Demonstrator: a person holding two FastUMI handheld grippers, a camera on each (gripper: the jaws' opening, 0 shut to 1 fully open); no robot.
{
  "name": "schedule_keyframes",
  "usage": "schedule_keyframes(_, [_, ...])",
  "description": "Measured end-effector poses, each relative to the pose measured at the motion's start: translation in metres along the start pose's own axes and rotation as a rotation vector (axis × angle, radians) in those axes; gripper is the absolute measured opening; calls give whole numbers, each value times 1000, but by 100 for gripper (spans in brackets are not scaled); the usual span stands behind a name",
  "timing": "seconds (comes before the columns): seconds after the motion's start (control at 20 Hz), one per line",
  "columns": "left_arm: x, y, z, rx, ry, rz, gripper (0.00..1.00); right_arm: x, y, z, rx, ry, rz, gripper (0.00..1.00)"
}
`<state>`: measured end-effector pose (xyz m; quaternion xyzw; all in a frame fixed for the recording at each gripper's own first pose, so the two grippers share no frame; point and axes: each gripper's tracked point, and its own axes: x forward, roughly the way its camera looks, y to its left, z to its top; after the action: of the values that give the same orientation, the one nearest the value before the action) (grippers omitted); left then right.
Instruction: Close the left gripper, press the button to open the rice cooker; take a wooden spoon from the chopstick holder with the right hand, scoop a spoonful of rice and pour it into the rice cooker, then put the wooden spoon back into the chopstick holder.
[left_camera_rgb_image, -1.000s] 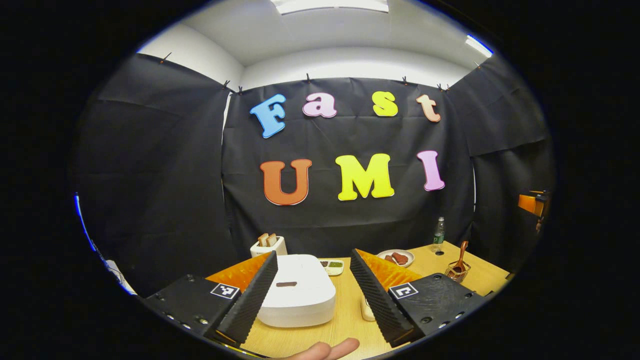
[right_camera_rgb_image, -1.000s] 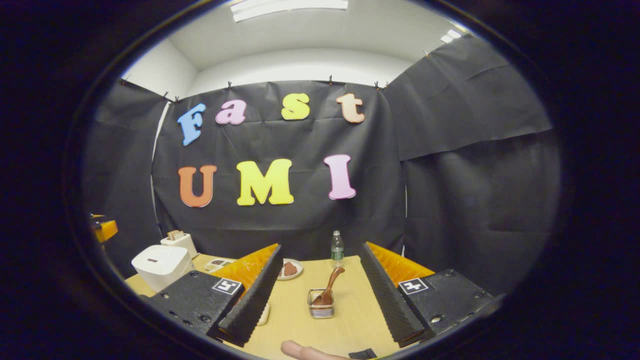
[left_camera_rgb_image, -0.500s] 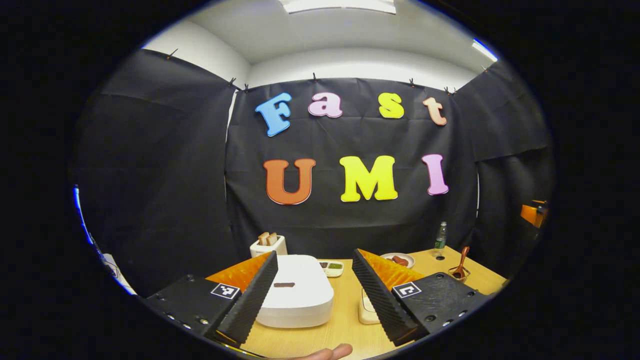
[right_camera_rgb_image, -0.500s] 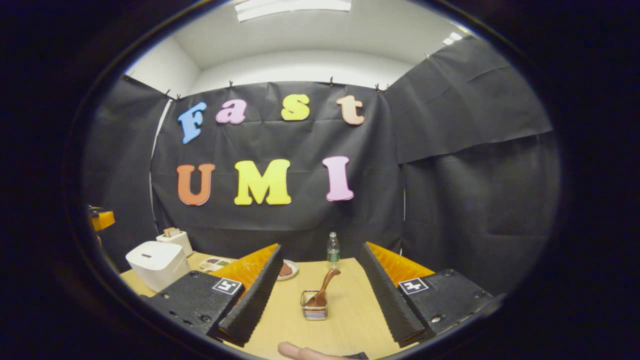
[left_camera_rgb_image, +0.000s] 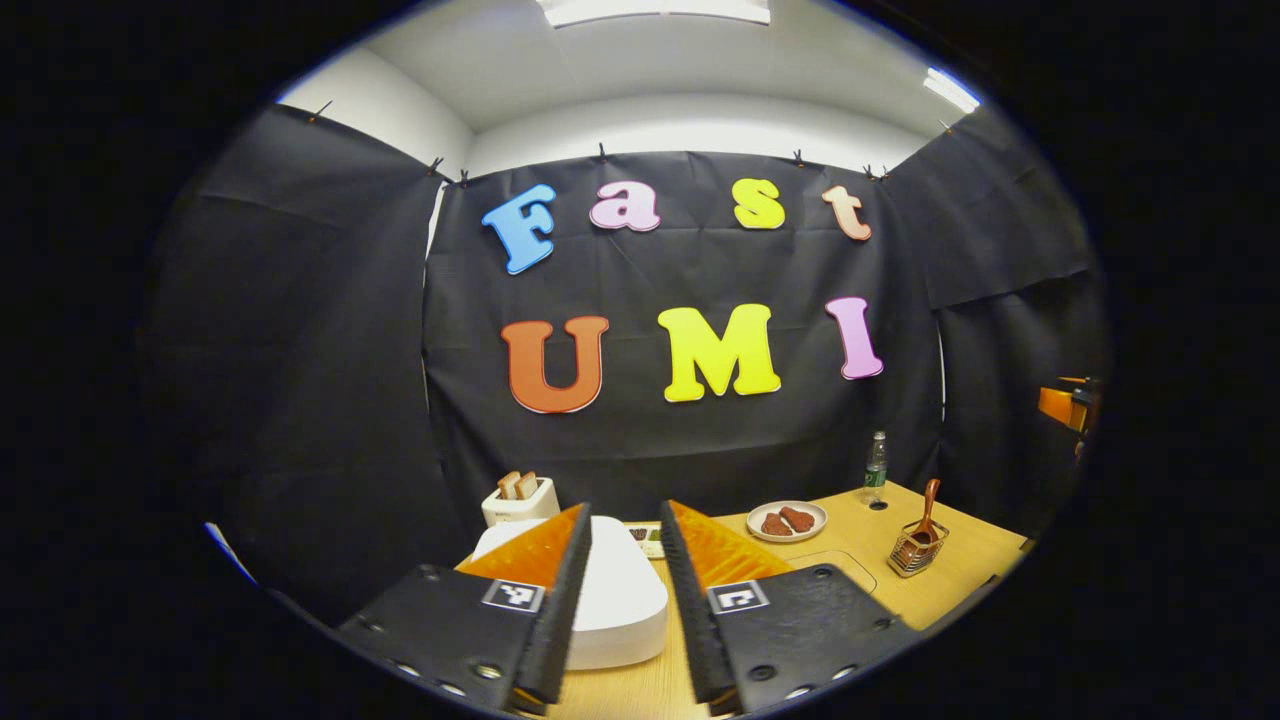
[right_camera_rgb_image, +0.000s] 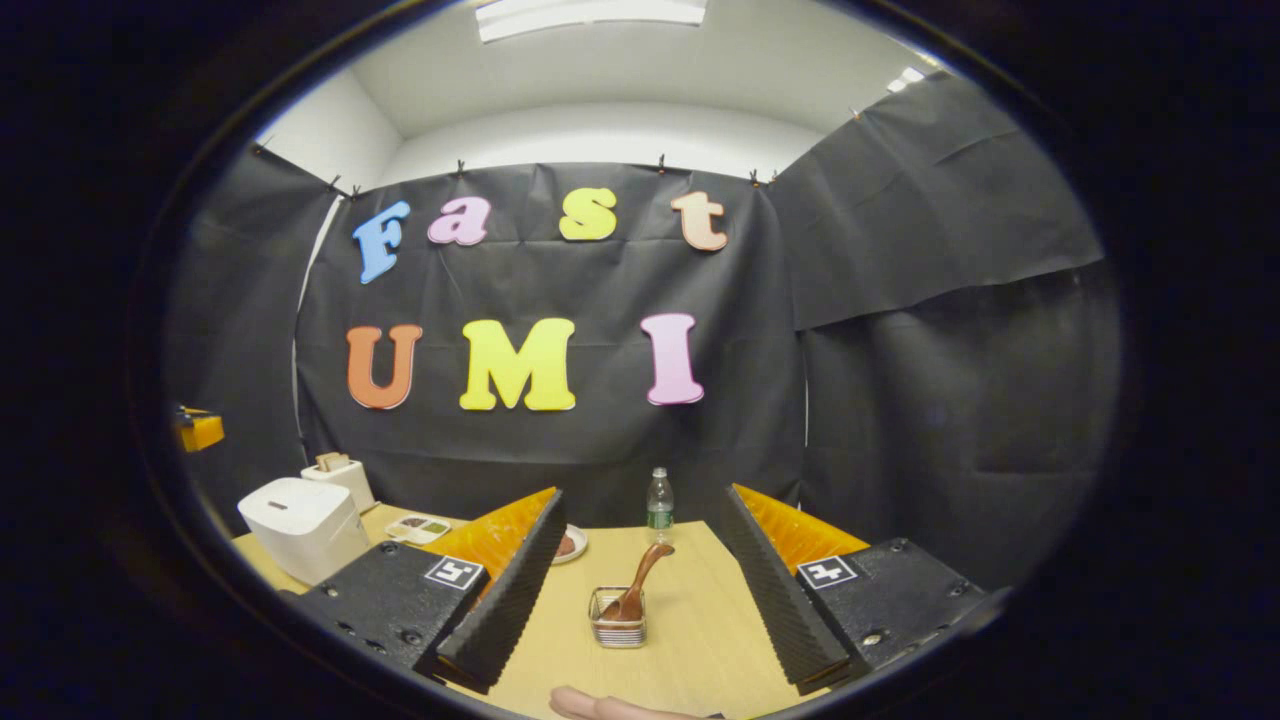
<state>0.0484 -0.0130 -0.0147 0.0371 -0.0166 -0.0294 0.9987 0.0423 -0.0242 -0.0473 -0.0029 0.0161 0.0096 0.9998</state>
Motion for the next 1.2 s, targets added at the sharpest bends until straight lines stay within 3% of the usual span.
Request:
schedule_keyframes(0.05, [5, 1, -6, -12, 9, -1, 17, 4, 0, -2, -7, -5, 0, 99])
schedule_keyframes(0.25, [23, 32, -20, 18, 18, 74, 23, 17, 5, -19, -31, 3, 8, 99])
schedule_keyframes(0.45, [45, 41, -42, 49, 60, 88, 22, 29, 10, -36, -30, 23, 24, 99])
schedule_keyframes(0.55, [60, 55, -67, 34, 118, 123, 0, 34, 10, -41, -41, 28, 17, 98])
schedule_keyframes(0.7, [80, 54, -91, 23, 203, 101, 0, 38, 10, -44, -48, 29, 8, 99])
schedule_keyframes(1.2, [127, 81, -170, -4, 478, 175, 0, 36, -4, -50, -54, 22, -17, 98])
